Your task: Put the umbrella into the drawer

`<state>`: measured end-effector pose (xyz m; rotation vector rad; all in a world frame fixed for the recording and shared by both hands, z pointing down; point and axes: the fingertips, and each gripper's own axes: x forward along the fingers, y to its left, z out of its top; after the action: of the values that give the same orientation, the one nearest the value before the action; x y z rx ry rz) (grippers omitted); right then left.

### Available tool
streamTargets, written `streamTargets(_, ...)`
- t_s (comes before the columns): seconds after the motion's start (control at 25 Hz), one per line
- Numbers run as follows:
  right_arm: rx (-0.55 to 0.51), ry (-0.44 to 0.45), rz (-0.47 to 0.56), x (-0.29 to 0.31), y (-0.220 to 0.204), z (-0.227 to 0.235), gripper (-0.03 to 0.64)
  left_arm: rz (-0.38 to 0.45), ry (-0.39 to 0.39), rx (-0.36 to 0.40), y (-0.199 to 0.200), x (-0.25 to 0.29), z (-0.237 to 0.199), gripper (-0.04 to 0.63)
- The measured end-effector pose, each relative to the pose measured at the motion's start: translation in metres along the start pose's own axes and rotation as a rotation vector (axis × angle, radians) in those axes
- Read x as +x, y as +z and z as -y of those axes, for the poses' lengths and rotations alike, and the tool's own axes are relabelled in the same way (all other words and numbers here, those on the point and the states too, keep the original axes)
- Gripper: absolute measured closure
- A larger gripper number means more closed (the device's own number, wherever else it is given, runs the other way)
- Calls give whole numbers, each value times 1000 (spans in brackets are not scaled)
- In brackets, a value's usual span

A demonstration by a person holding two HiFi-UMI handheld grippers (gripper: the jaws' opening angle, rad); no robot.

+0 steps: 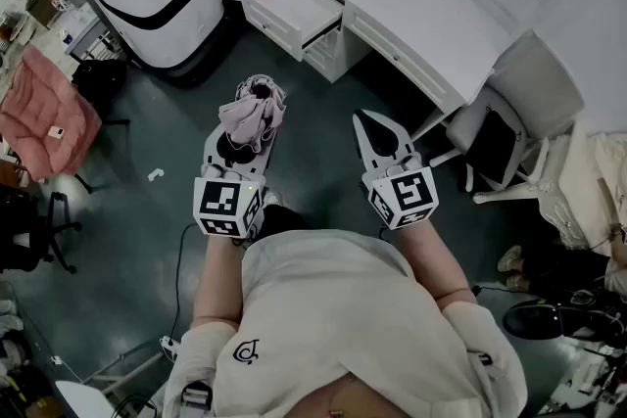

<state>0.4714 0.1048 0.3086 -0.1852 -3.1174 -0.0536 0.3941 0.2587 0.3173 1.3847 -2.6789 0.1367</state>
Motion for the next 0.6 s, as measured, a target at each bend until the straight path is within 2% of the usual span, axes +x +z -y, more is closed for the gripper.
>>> streamTargets(0.2,2,-6,-3,1,-4,0,612,10,-8,11,-2,0,2,360)
streamTargets(0.6,66,-46,11,10,-7,6,612,3,-21,-29,-11,5,-12,360)
